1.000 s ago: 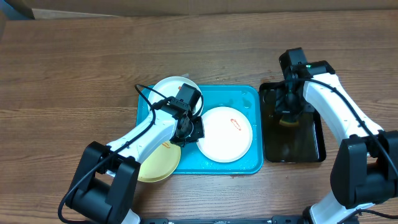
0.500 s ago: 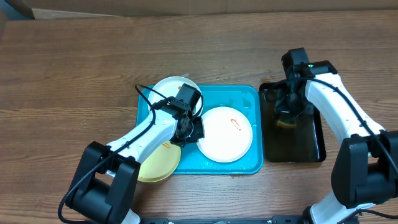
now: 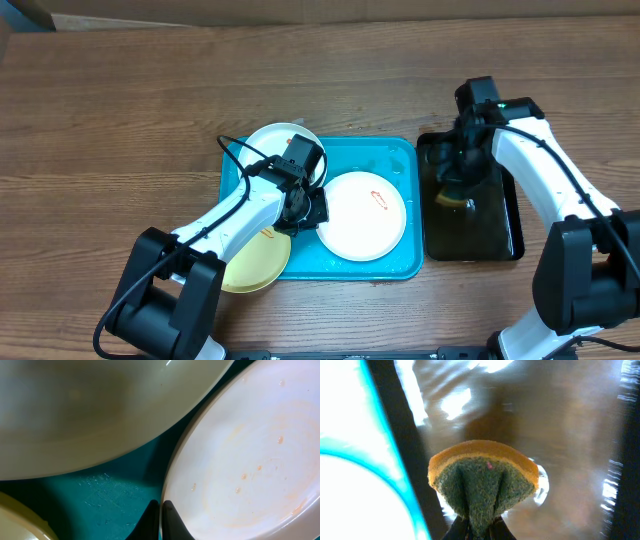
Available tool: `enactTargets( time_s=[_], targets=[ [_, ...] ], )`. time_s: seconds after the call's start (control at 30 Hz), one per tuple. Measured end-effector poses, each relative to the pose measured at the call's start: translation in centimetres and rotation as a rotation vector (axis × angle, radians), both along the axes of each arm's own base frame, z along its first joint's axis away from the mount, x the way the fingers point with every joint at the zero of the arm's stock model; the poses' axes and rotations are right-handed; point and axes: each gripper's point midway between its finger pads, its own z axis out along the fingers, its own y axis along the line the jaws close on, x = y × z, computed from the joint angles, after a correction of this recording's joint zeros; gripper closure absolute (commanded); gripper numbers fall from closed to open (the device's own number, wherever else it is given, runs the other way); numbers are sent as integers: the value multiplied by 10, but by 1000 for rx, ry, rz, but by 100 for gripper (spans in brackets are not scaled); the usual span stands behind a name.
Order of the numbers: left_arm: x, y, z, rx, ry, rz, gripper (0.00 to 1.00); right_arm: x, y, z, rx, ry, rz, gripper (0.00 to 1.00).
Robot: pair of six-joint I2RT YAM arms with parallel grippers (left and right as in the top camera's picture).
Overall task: Clean dirty plates on tray and stack at the side
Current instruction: 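Carry the sponge with the right gripper over the lower white plate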
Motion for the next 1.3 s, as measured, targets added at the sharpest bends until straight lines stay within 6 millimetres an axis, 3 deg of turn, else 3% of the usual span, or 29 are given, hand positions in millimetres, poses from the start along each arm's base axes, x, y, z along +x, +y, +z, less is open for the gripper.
enactTargets(
  time_s=[0.23, 0.47, 0.83, 1.3],
  targets=[
    [0, 0, 0, 0, 0, 0, 96, -10, 85, 6, 186, -28, 262, 96],
    [0, 0, 0, 0, 0, 0, 96, -28, 138, 4, 99, -85, 495, 96],
    [0, 0, 0, 0, 0, 0, 96, -14, 149, -2, -102, -236, 592, 96],
    [-1, 0, 0, 1, 3, 0, 96, -13, 126, -59, -129, -309, 557, 96]
  ],
)
